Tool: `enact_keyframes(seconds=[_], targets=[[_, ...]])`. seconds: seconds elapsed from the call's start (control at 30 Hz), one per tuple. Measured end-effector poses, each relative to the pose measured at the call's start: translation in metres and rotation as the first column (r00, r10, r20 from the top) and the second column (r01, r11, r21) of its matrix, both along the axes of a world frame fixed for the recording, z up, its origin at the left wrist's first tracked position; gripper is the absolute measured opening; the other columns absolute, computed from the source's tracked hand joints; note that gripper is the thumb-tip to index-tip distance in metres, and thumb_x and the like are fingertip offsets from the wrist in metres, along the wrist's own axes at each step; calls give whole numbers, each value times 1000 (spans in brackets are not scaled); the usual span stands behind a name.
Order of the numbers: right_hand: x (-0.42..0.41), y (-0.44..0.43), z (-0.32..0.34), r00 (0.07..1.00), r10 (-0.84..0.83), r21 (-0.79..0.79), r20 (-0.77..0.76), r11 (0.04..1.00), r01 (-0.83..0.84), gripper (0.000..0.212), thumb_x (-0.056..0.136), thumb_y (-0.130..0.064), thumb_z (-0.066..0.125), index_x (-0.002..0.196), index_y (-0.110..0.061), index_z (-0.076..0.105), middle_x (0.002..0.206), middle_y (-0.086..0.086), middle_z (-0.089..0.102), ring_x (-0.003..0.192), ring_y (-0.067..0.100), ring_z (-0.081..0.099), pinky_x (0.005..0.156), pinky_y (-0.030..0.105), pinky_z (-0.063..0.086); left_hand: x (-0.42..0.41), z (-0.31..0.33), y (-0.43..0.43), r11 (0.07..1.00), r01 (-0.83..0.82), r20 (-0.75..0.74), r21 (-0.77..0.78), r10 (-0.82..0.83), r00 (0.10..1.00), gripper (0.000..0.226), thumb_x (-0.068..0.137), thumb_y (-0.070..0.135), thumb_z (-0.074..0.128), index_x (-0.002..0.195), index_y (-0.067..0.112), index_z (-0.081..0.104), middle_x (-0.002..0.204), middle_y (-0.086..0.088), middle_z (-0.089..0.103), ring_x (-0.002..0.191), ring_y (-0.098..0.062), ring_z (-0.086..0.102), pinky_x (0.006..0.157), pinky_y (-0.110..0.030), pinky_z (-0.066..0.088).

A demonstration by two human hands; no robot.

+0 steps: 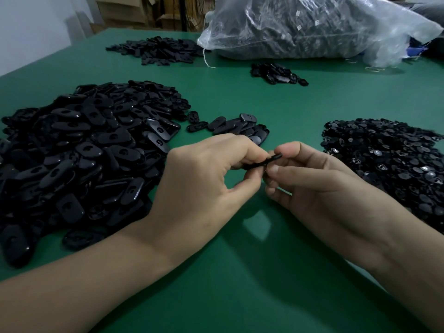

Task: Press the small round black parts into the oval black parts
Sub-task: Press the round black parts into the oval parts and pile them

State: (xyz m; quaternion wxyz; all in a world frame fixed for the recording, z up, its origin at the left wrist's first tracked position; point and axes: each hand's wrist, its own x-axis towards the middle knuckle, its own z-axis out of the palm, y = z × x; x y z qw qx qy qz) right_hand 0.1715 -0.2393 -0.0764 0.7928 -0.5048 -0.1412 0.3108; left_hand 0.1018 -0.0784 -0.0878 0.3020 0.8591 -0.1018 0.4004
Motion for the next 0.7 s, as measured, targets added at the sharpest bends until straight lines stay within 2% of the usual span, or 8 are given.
enact_keyframes(seconds=[0.17,0.53,0.7], targets=[[-1,-1,0,1000,4,13,-30,1000,-4,28,60,0,72,80,-18,66,82,6,67,67,14,63,69,24,55,0,-1,3,996,-3,52,91,-2,999,4,90,6,75,93,7,79,89,2,76,82,-9,71,72,-30,57],[2,-3,0,998,15,9,-56,1000,-14,27,60,2,72,77,-18,68,82,6,68,67,14,65,69,24,56,2,-4,6,992,-7,67,124,-1,998,4,91,9,74,93,9,78,88,2,75,80,-13,71,68,-34,57],[5,-5,0,1000,13,-48,25,999,-11,29,59,-5,77,86,-15,69,80,6,66,67,14,61,68,22,55,4,-3,2,999,8,-61,-47,-10,998,11,83,5,78,91,12,79,84,8,75,78,-3,70,76,-21,58]])
